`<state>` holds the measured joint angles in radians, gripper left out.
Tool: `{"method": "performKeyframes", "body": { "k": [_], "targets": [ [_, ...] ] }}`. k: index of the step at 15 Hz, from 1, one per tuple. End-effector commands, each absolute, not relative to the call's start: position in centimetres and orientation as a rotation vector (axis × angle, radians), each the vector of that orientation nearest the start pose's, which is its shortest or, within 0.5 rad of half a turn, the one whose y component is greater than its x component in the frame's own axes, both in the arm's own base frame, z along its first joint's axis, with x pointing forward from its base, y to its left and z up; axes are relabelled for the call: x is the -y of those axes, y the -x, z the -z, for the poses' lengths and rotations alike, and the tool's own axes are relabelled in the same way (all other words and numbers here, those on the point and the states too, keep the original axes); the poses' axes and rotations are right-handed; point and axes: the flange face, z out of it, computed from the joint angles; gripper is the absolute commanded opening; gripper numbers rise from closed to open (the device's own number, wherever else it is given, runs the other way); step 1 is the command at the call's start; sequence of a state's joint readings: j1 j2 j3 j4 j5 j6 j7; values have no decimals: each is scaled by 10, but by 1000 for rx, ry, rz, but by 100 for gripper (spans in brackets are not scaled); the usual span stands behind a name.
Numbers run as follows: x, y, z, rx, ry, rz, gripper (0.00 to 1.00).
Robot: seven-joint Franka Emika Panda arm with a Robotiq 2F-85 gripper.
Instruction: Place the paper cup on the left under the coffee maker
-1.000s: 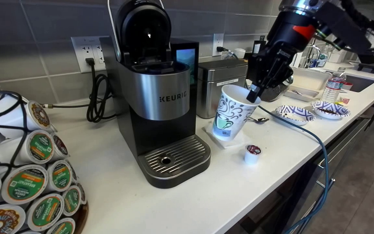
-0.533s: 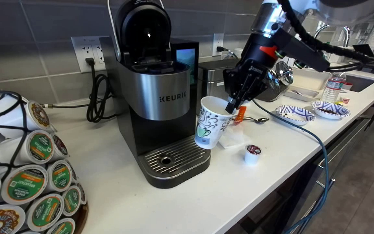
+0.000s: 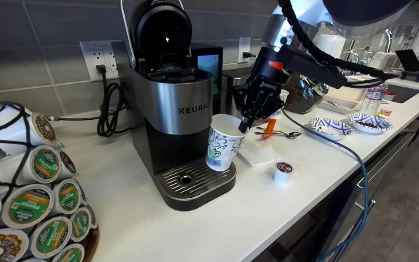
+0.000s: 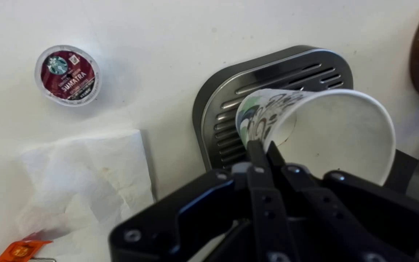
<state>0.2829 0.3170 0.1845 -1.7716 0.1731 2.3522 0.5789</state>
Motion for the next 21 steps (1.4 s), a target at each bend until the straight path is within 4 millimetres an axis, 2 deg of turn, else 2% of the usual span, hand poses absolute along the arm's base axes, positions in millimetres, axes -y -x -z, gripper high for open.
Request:
{"method": "performKeyframes", "body": {
  "k": [1,9,15,16,17,21],
  "targets": [
    [-301,-603,-407,-380,2841,213,1],
    [-328,-603,-402,-343,2826,209,1],
    [-335,-608,-402,-369,2801,224,1],
    [-335,-609,-402,-373,2799,221,24],
    [-335,-610,-402,-378,2799,219,29],
    [-334,-613,-403,-401,2792,223,58]
  ]
}}
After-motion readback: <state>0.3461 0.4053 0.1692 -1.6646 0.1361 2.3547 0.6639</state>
